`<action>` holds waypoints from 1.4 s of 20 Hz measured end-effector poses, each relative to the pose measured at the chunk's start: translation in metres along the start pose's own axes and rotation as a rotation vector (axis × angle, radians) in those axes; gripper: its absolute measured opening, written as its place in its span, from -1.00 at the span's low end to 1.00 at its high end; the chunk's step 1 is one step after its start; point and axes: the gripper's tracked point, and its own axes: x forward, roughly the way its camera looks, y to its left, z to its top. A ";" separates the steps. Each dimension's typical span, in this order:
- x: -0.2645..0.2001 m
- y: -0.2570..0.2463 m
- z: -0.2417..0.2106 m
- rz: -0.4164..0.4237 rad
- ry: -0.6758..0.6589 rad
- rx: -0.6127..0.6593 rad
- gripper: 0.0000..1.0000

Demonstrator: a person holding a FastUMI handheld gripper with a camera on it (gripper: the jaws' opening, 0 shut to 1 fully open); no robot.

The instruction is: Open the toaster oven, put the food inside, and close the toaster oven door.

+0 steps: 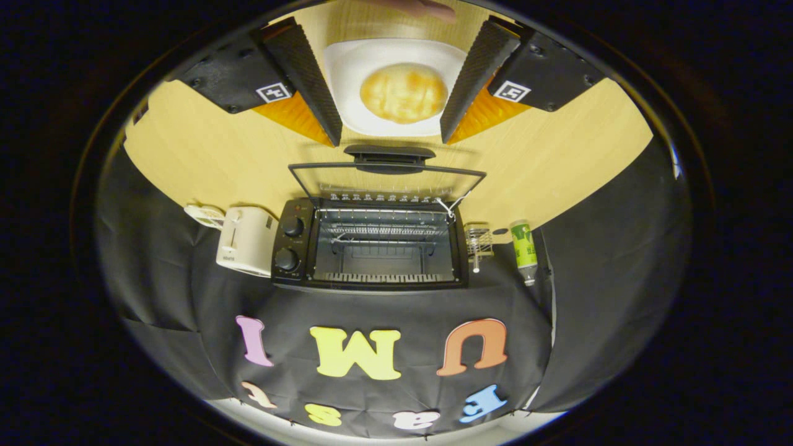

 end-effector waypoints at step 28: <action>-0.005 0.006 -0.025 0.066 0.108 0.150 0.90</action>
